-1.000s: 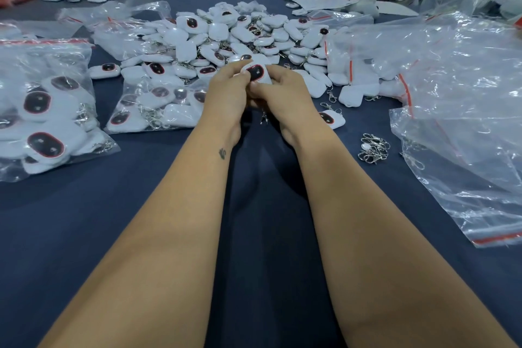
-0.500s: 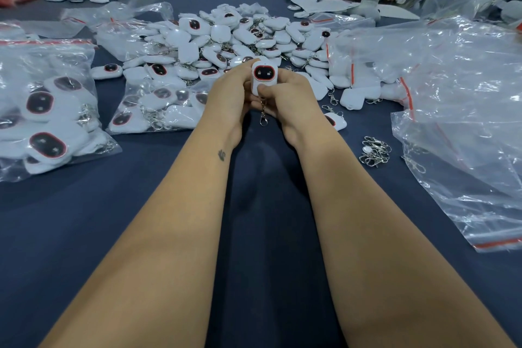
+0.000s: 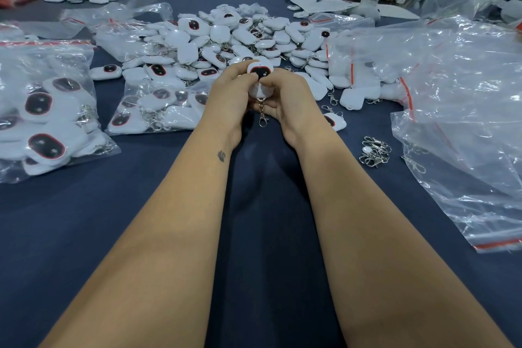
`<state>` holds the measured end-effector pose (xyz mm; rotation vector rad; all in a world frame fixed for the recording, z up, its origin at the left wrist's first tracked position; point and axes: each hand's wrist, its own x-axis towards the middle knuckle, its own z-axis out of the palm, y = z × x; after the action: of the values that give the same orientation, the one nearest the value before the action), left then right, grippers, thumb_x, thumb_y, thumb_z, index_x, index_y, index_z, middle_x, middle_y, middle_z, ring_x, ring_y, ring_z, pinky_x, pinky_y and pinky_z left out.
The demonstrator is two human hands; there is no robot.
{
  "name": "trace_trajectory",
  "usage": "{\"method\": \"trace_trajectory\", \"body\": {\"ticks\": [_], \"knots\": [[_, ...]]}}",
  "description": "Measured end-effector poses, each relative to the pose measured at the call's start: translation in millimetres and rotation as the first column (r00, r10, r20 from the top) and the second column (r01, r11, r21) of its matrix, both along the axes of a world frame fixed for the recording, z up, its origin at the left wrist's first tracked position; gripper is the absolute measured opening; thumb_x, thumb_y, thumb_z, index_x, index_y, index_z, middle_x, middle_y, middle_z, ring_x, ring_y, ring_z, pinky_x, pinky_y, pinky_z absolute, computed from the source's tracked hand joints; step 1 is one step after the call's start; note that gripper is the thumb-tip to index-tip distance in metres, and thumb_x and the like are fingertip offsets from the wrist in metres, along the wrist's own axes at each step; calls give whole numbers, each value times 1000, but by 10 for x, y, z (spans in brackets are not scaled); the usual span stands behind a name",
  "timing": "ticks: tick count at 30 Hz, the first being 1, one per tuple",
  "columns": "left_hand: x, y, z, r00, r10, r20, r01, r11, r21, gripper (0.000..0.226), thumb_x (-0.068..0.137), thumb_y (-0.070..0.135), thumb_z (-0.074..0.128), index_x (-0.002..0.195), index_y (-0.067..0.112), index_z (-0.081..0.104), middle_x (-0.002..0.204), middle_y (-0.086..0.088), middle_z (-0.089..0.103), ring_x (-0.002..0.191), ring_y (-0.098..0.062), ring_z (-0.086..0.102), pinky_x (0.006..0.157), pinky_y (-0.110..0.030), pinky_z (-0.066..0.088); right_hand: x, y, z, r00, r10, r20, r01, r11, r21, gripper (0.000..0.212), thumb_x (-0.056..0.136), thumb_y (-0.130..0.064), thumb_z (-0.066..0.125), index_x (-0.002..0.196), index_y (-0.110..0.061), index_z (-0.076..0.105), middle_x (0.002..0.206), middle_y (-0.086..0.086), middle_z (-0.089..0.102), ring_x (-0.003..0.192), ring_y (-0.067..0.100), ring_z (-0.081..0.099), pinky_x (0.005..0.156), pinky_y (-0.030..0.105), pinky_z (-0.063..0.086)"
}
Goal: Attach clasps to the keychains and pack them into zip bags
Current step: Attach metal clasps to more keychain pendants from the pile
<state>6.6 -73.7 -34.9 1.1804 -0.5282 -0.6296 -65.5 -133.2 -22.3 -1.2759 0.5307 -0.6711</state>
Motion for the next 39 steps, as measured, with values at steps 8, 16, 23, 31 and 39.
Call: {"method": "trace_trajectory", "body": {"ticks": [8, 16, 23, 31, 39], "knots": [[-4, -11, -5, 1000, -4, 29, 4, 1000, -6, 28, 96, 5, 47, 112, 19, 66, 86, 1, 68, 75, -10, 61, 68, -25, 49, -7, 12, -26, 999, -36, 41, 37, 999, -27, 18, 95, -8, 47, 87, -10, 62, 72, 5, 63, 54, 11, 62, 60, 26, 54], [-12, -8, -4, 999, -6, 45, 6, 1000, 7, 29, 96, 3, 46, 110, 19, 66, 82, 2, 64, 76, -13, 57, 70, -27, 47, -11, 21, -27, 998, -60, 22, 61, 997, -42, 17, 97, -6, 44, 101, -5, 61, 84, 12, 62, 66, 17, 59, 59, 26, 49], [-17, 3, -2, 999, -1, 48, 0, 1000, 14, 26, 96, 6, 48, 109, 20, 66, 82, 4, 68, 71, -7, 62, 66, -23, 49, -12, 27, -24, 998, -50, 32, 51, 998, -27, 18, 96, -6, 46, 90, -11, 62, 79, 8, 65, 58, 12, 62, 61, 27, 53], [8, -2, -41, 994, 21, 107, -27, 998, 54, 27, 96, 5, 51, 105, 26, 64, 95, -9, 67, 77, -17, 61, 73, -31, 48, -2, 29, -15, 998, -44, 36, 44, 999, 17, 20, 91, -4, 48, 102, -5, 64, 95, 21, 67, 72, 22, 63, 61, 26, 57], [-9, -15, -32, 991, 68, 115, -77, 994, 72, 27, 96, 5, 51, 98, 28, 64, 104, -18, 69, 83, -22, 62, 70, -32, 51, 20, 22, -34, 999, -30, 25, 31, 999, -24, 14, 90, -4, 52, 90, -11, 64, 92, 16, 65, 80, 22, 60, 64, 27, 56]]}}
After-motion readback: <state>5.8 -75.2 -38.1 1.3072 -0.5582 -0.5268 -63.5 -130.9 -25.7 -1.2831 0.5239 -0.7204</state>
